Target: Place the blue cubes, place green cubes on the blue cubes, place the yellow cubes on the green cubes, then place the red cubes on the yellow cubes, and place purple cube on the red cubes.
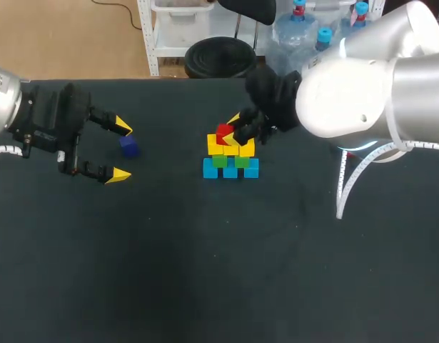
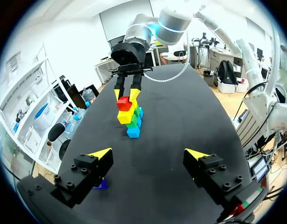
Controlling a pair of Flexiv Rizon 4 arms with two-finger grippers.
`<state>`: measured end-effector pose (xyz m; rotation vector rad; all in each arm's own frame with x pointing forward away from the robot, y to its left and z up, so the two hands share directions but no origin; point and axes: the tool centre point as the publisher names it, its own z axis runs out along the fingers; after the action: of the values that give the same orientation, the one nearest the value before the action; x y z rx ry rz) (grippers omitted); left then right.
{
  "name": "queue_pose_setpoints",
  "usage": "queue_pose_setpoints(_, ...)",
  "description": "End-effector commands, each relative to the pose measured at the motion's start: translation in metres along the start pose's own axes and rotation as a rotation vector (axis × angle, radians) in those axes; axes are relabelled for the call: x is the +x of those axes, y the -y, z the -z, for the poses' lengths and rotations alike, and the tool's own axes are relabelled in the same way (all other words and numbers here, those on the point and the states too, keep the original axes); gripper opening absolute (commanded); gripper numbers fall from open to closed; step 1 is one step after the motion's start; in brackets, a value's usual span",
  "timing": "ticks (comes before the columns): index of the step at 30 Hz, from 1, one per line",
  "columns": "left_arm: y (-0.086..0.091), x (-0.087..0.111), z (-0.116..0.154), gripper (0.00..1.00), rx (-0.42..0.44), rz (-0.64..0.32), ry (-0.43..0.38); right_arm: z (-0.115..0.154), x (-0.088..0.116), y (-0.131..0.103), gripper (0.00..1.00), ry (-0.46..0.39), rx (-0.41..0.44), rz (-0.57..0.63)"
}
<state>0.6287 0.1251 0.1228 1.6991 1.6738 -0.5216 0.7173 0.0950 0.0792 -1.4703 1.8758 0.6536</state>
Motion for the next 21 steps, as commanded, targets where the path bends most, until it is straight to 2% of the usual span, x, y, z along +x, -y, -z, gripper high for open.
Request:
queue_pose_setpoints(1,0.001,0.002,0.000,1.00,-0.003,-0.004,0.006,-0.001,0.000,0.001,0.43,0.004,-0.003,0.000)
queue_pose_setpoints(4,0.001,0.002,0.000,1.00,-0.003,-0.004,0.006,-0.001,0.000,0.001,0.48,0.004,-0.004,0.001)
queue_pose_setpoints(11,0.001,0.002,0.000,1.00,-0.003,-0.004,0.006,0.005,-0.004,0.003,0.52,0.008,0.002,0.005)
queue_pose_setpoints(12,0.001,0.002,0.000,1.00,-0.003,-0.004,0.006,0.006,-0.004,0.003,0.60,0.009,0.003,0.007)
queue_pose_setpoints(16,0.001,0.002,0.000,1.00,-0.003,-0.004,0.006,0.015,-0.007,0.004,0.78,0.010,0.013,0.015)
queue_pose_setpoints(18,0.001,0.002,0.000,1.00,-0.003,-0.004,0.006,0.023,-0.008,0.003,0.97,0.010,0.017,0.018)
queue_pose_setpoints(19,0.001,0.002,0.000,1.00,-0.003,-0.004,0.006,0.026,-0.008,0.003,1.00,0.010,0.018,0.020)
queue_pose_setpoints(21,0.001,0.002,0.000,1.00,-0.003,-0.004,0.006,0.035,-0.008,0.003,1.00,0.011,0.019,0.021)
